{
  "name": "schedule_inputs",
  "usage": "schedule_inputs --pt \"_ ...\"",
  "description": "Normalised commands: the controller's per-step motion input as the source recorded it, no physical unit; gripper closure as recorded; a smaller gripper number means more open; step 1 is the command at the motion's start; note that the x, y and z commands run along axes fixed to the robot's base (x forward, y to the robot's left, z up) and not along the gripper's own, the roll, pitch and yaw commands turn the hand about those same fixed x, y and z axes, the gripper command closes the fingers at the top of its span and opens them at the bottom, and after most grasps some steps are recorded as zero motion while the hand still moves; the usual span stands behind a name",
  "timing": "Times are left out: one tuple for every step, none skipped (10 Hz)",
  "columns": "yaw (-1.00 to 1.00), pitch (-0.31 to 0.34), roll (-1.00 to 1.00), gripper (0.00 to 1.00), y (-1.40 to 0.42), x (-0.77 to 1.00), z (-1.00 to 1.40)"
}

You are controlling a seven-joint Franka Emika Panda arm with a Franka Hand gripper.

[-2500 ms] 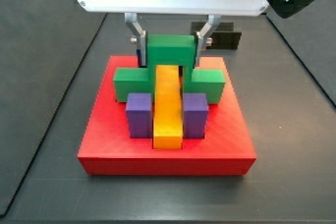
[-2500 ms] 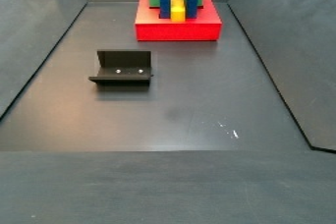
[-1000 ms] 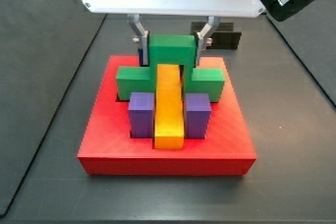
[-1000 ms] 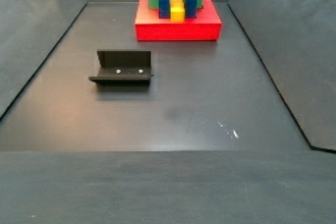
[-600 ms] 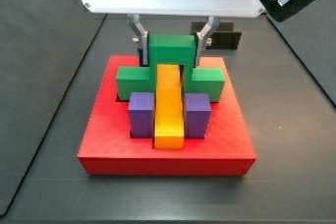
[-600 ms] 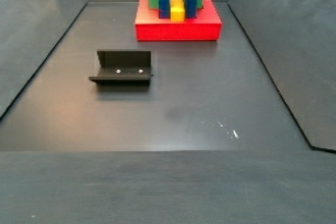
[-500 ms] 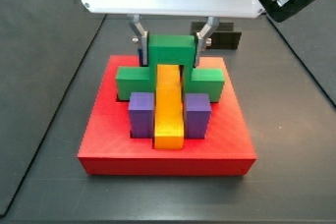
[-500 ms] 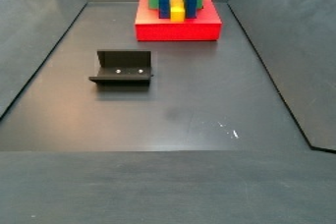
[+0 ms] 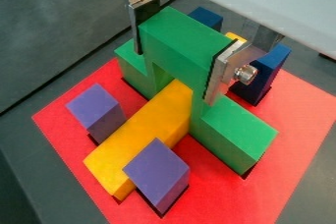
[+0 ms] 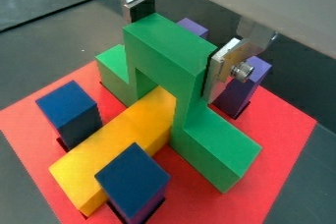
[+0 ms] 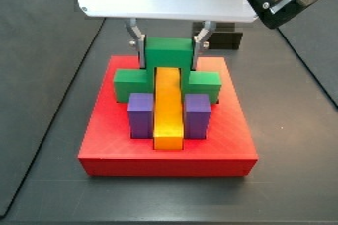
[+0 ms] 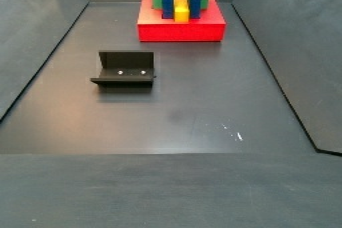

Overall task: Pick up the green object. Move up. Place the green object on the fixture. Regrasp the green object. Move to above the board. Insert the green object.
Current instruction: Insert the green object.

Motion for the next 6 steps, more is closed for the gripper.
schedule_inputs --pt "0.00 0.000 -0.06 1.00 -0.01 0.15 -0.36" --pt "0.00 -0.013 -0.06 1.00 -0.03 0.12 -0.46" --pt "0.00 -0.007 -0.04 1.00 0.00 0.09 -0.45" --pt "0.00 -0.001 0.00 1.00 -0.01 0.02 -0.41" --pt "0.00 0.000 0.04 1.00 0.00 0.00 -0.38" --pt "0.00 0.000 0.09 1.00 -0.02 0.00 -0.42"
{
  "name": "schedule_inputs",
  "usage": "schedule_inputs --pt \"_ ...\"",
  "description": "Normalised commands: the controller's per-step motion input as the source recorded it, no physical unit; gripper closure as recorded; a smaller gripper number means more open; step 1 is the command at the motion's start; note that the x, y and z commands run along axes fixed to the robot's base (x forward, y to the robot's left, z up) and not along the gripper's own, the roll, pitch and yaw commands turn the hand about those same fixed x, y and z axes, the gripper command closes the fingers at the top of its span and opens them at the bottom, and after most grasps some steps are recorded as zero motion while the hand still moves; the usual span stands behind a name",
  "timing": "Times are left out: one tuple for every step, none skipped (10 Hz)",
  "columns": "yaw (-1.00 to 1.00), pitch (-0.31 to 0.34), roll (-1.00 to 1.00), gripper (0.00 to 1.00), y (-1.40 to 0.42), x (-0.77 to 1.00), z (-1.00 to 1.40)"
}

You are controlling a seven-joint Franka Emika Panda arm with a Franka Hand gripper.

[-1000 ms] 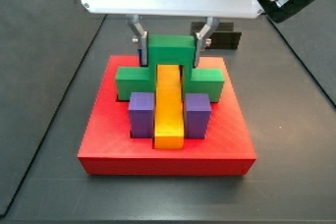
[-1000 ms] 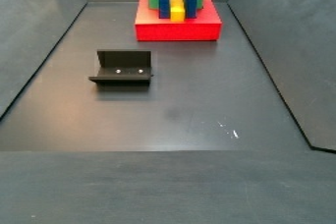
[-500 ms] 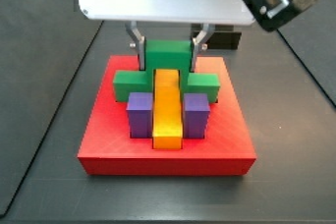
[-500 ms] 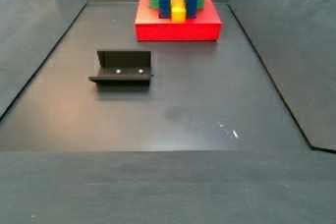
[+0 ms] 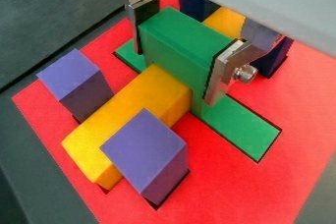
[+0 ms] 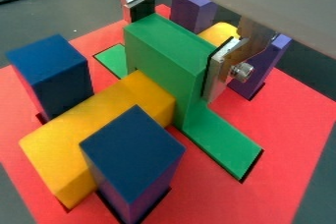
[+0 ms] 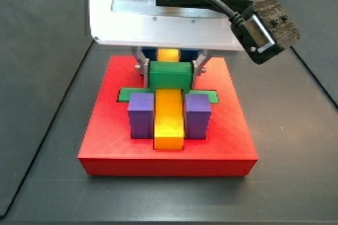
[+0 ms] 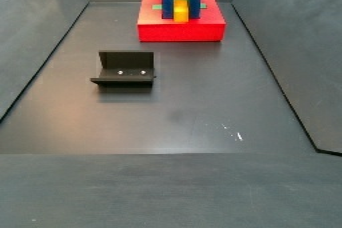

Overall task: Pick up the green object. Move up. Place the green object on the fixture. Regrasp the green object. Move to above the board. Insert the green object.
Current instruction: Insert the green object.

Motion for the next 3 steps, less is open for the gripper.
schedule_inputs --pt "0.00 0.000 0.14 1.00 -0.03 0.00 -0.41" --pt "0.00 0.003 0.03 1.00 -0.01 0.00 0.00" --pt "0.00 0.000 0.00 1.00 0.00 0.00 0.00"
